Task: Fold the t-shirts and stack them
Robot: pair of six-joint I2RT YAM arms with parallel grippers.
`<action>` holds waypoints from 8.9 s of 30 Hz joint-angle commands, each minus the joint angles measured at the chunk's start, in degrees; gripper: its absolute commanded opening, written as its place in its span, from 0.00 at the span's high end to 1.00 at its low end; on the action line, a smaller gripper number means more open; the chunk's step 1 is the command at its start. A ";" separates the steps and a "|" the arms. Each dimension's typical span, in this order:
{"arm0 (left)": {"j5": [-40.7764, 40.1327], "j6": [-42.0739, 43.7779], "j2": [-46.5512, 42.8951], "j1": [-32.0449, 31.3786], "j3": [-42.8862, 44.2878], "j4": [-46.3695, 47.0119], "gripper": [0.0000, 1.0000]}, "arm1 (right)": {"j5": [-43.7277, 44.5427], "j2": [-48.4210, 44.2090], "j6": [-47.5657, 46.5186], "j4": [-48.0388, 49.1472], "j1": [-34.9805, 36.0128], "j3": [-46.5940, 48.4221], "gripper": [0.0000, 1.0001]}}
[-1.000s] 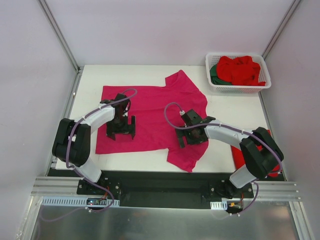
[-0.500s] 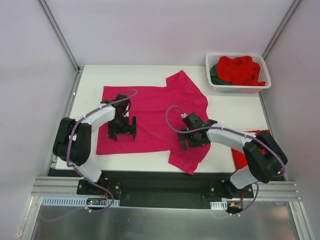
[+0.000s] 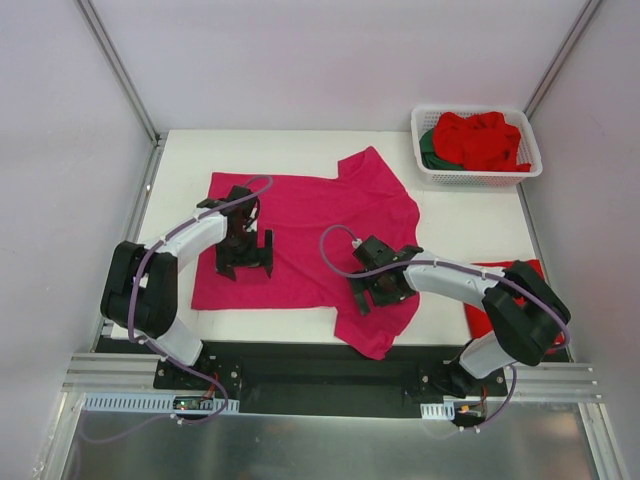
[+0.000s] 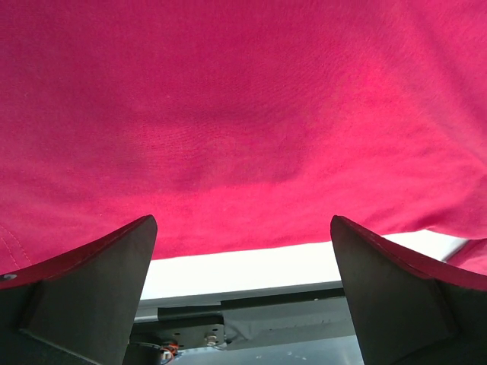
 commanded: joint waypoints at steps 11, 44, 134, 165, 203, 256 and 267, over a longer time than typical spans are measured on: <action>1.23 0.45 -3.44 0.49 0.56 -1.68 0.01 | 6.81 -7.38 5.91 -20.31 4.74 3.81 0.02; 0.36 -1.66 -14.95 -2.15 -3.57 -0.63 0.01 | 9.64 37.34 -9.65 -5.21 -21.36 69.83 0.03; 0.62 -1.57 -21.72 -2.15 -5.85 -1.33 0.01 | 16.41 53.42 -32.68 11.59 -17.49 82.13 0.26; 0.27 -1.39 -21.19 -2.15 -5.06 -1.33 0.01 | 2.53 58.35 -31.79 2.19 -20.13 89.16 0.42; 0.70 1.24 5.43 2.41 18.40 -5.11 0.01 | 0.59 12.04 -14.04 -17.96 -13.19 42.36 0.44; 6.51 1.42 36.46 13.23 49.52 -14.69 0.01 | -23.22 30.49 -9.29 -12.32 -25.14 40.74 0.43; 5.02 1.33 34.45 13.23 50.04 -14.86 0.01 | -9.45 13.89 -7.89 -11.01 -25.23 36.08 0.41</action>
